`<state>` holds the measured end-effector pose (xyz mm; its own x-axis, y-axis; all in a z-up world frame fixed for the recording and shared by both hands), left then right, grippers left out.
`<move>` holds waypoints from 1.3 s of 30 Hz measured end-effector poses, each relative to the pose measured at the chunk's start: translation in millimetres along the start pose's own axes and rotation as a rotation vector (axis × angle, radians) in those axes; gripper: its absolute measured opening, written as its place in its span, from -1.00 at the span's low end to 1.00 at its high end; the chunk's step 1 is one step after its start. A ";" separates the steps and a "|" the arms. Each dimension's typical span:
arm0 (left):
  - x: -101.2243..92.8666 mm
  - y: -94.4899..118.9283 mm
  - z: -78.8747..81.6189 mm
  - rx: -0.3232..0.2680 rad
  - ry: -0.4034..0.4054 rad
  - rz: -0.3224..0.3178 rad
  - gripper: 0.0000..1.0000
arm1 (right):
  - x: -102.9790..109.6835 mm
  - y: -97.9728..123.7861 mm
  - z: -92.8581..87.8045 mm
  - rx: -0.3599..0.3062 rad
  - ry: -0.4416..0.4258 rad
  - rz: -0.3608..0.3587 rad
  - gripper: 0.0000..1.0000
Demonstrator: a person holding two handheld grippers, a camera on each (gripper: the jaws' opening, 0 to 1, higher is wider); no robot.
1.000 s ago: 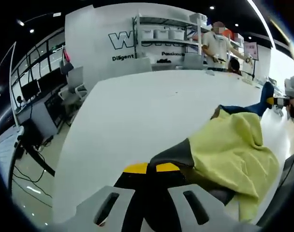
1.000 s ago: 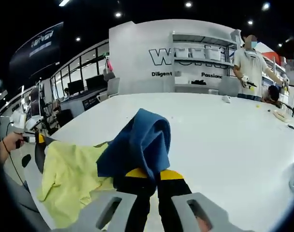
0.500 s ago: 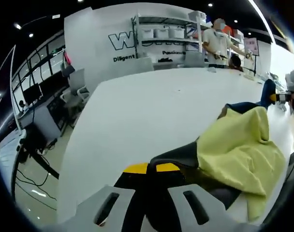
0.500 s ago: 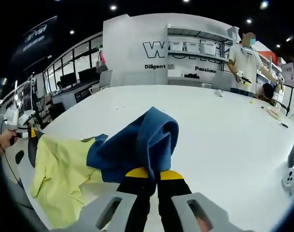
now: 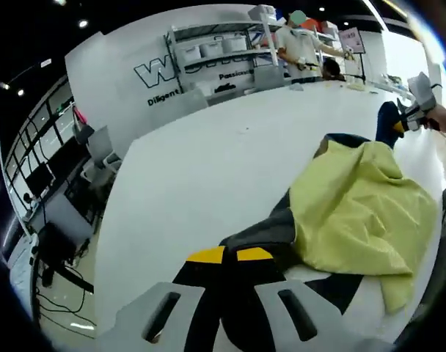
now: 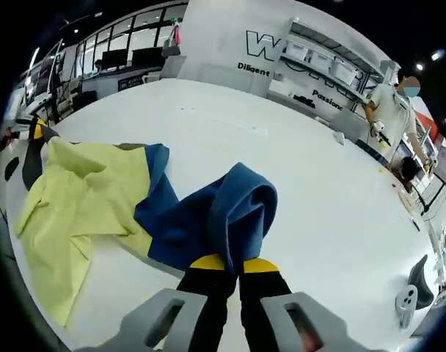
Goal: Fold the garment on the visible template until the final outline fits inside the template.
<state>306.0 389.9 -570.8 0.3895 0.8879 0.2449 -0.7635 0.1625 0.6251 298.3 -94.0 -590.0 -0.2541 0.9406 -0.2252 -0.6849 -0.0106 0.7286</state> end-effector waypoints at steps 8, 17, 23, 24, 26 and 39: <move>-11.7 2.6 -12.8 0.054 -0.101 -0.084 -1.00 | 15.1 -7.8 -17.9 0.103 0.061 0.039 -1.00; -42.2 -3.3 -19.0 0.126 -0.261 -0.214 -1.00 | 17.6 -12.9 -20.0 0.143 0.091 0.040 -1.00; -47.1 -6.0 -23.5 0.179 -0.270 -0.262 -1.00 | 15.9 -11.4 -22.2 0.146 0.067 0.053 -1.00; -46.3 -6.5 -23.3 0.181 -0.271 -0.266 -0.99 | 15.2 -11.5 -22.0 0.148 0.064 0.057 -1.00; -44.1 -6.1 -22.0 0.183 -0.271 -0.276 -0.99 | 13.6 -10.1 -21.1 0.150 0.041 0.064 -0.97; -29.8 18.4 13.4 -0.012 -0.121 -0.292 -0.58 | 5.9 15.2 1.7 0.095 -0.001 0.042 -0.39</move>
<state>287.3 360.6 -556.7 0.6508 0.7457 0.1432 -0.6164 0.4087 0.6731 287.5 -88.0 -579.1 -0.2809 0.9403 -0.1923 -0.6059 -0.0184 0.7953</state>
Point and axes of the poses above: the point that each gripper's makers call its tool centre point, and the gripper's own axes: y roughly backward along the fingers, x roughly to its left, z roughly out of its top, the point moved 8 cm from there along y, roughly backward along the fingers, and after that the axes turned 3 degrees about x, right-handed, at the moved point
